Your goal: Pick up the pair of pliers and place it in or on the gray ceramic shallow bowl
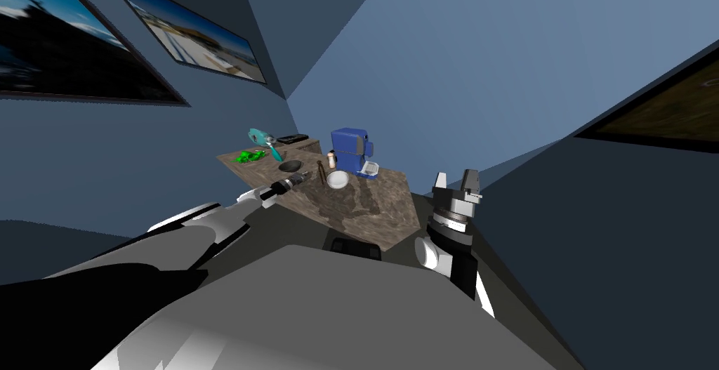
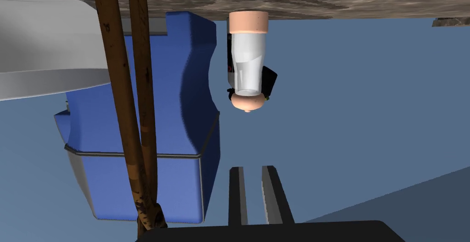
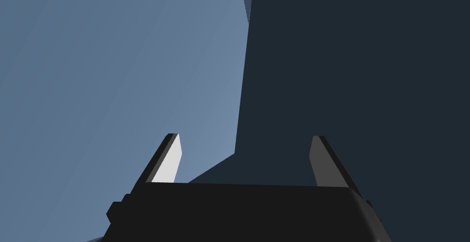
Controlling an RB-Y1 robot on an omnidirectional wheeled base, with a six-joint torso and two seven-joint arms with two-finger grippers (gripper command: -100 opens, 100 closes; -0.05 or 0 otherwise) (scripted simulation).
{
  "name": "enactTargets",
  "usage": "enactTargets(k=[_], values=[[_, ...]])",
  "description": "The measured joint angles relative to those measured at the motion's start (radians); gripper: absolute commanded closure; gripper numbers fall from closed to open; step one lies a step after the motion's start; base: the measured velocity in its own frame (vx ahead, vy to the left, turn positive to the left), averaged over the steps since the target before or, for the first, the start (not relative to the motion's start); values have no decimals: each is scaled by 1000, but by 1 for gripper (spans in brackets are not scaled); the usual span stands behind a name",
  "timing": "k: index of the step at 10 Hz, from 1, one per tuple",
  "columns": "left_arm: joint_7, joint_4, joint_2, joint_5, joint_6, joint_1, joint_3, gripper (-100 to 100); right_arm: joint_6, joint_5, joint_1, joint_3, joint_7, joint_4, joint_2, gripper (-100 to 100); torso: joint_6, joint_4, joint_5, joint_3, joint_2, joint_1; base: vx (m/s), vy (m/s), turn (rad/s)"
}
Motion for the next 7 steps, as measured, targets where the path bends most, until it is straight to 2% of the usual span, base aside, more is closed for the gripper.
enactTargets(k=[2, 4, 7], values=[[-11, -29, 36, -25, 6, 36, 10, -100, 0, 0, 0, 0, 0, 0, 0, 0, 0, 1, -2, 1, 2, -6, -32, -162, -6], [-16, 6, 36, -39, -11, 24, 7, -100, 0, 0, 0, 0, 0, 0, 0, 0, 0, 0, 0, 0, 0, 1, -22, -77, -9], [-43, 62, 70, -93, -57, 20, -1, -100, 0, 0, 0, 0, 0, 0, 0, 0, 1, 0, -2, 1, 1, -7, -36, -189, -27]])
